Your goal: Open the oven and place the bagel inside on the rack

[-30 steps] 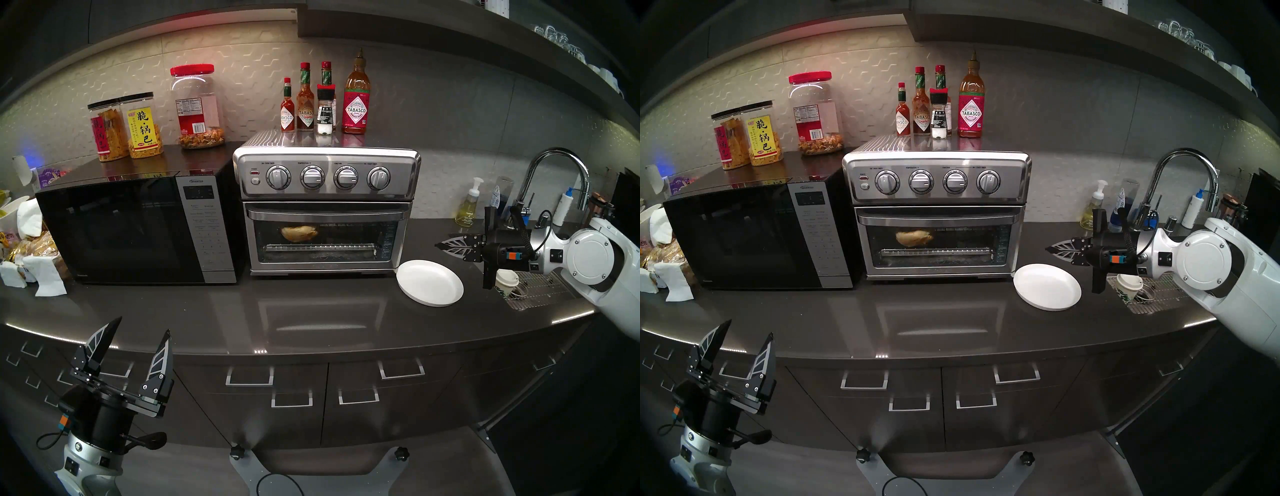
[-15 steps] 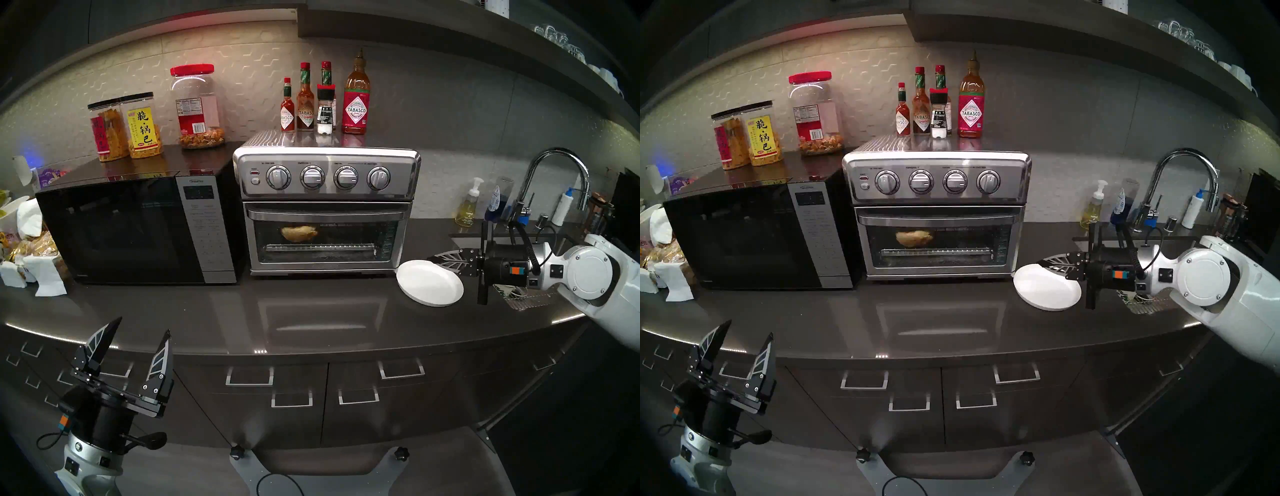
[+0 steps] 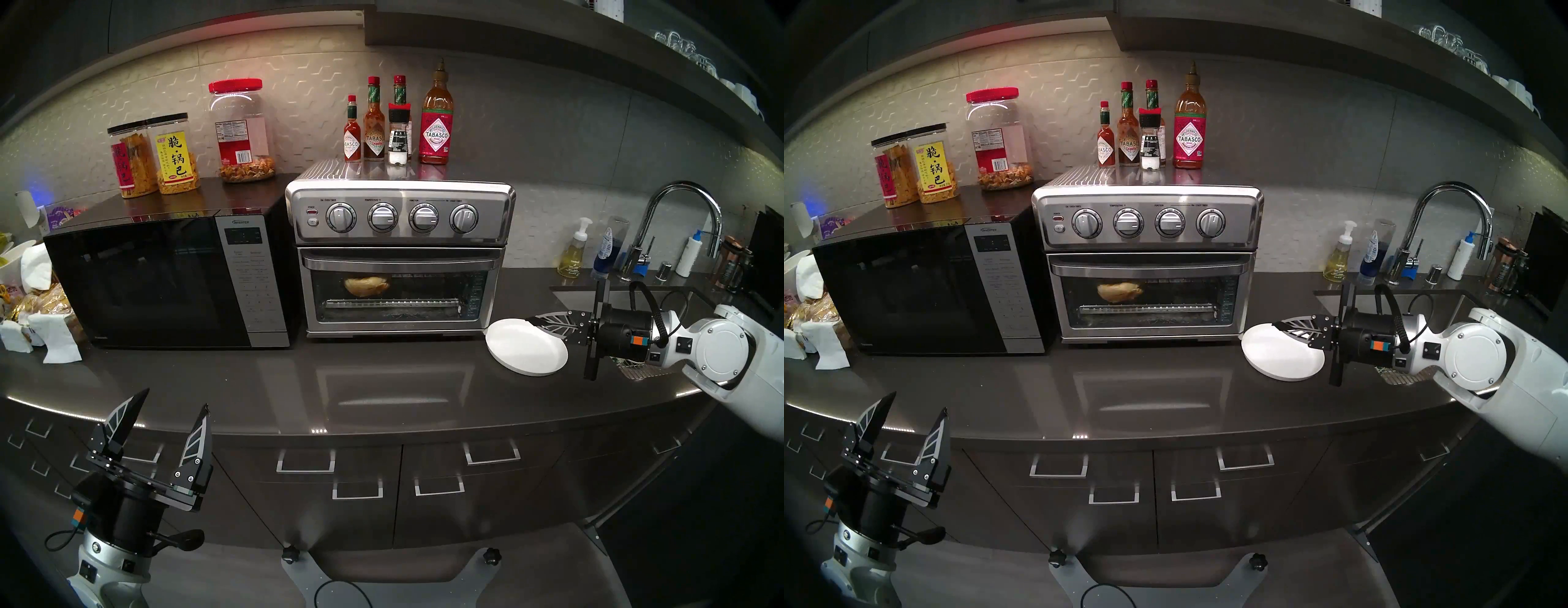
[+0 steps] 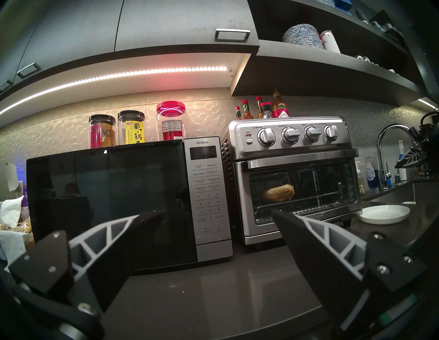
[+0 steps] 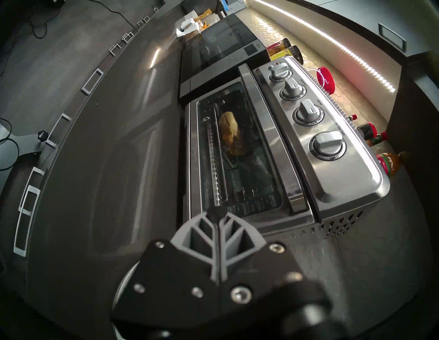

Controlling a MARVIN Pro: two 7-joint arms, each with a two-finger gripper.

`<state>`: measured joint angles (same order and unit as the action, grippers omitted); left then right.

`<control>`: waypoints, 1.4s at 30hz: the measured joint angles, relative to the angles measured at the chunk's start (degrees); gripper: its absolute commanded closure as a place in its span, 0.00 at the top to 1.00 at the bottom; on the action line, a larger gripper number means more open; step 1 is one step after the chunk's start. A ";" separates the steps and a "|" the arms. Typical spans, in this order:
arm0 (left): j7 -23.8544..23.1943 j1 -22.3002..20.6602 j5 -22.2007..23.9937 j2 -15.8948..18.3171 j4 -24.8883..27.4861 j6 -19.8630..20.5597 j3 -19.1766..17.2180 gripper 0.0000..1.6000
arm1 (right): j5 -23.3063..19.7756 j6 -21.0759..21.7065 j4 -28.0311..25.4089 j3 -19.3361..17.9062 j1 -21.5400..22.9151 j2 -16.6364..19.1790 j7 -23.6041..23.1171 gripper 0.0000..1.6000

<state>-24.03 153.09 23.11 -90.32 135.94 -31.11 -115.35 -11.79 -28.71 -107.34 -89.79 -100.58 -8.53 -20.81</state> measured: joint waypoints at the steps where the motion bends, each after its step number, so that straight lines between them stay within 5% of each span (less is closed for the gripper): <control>1: 0.00 0.00 0.00 0.00 -0.01 0.00 0.00 1.00 | -0.23 -0.52 0.36 -0.28 -0.44 -0.21 0.20 0.00; 21: -0.03 -0.15 0.00 0.00 -0.22 0.00 0.02 1.00 | -3.24 -12.10 4.90 -7.13 -7.78 -4.87 1.86 0.00; 41: -0.13 -0.42 0.00 0.00 -0.34 0.00 0.01 1.00 | -4.57 -22.55 2.33 -17.27 -18.38 -12.67 1.17 0.00; 42: -0.15 -0.43 0.00 0.00 -0.34 0.00 0.01 1.00 | -4.60 -22.81 1.90 -18.11 -19.32 -13.40 0.92 0.12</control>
<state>-24.18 152.66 23.11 -90.32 135.60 -31.11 -115.33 -16.39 -51.52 -105.44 -107.89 -119.90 -21.93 -19.89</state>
